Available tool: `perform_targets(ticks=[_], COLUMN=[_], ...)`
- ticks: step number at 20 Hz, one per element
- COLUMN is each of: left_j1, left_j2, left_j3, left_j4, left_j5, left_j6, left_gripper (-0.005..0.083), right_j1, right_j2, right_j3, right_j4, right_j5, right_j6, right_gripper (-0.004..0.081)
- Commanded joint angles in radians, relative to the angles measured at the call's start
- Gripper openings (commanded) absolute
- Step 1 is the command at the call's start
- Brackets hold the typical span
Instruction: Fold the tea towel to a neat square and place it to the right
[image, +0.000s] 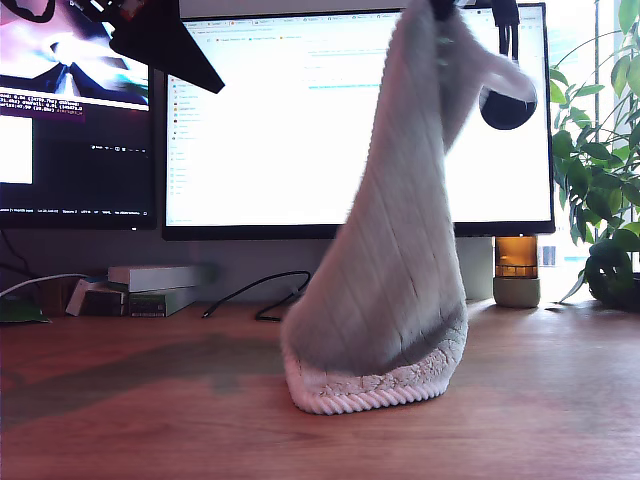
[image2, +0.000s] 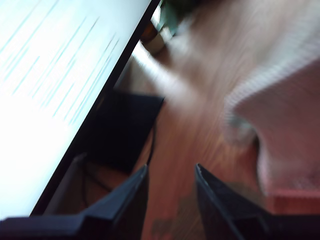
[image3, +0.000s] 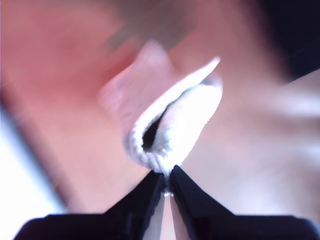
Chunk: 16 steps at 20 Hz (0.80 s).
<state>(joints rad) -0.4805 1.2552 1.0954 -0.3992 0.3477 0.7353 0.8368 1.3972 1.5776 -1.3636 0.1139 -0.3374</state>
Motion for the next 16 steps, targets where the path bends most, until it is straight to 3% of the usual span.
perform_targets(ticks=[1, 4, 6, 16], left_j1=[0.000, -0.004, -0.024, -0.134], left_j2=[0.017, 0.056, 0.100, 0.341], left_j3=[-0.009, -0.009, -0.009, -0.009], left_j4=[0.003, 0.002, 0.002, 0.056], left_j5=[0.023, 0.077, 0.132, 0.199], left_j6=[-0.006, -0.005, 0.016, 0.406], left_gripper=[0.0258, 0.0260, 0.0322, 0.0321], right_j1=[0.011, 0.011, 0.012, 0.012], right_j2=[-0.001, 0.001, 0.001, 0.000], right_j3=[-0.022, -0.070, -0.109, -0.135], right_j4=[0.000, 0.000, -0.001, -0.003], right_j5=[-0.029, -0.045, -0.045, -0.056], right_j6=[0.045, 0.054, 0.058, 0.068], right_gripper=[-0.0011, -0.0011, -0.0011, -0.0011])
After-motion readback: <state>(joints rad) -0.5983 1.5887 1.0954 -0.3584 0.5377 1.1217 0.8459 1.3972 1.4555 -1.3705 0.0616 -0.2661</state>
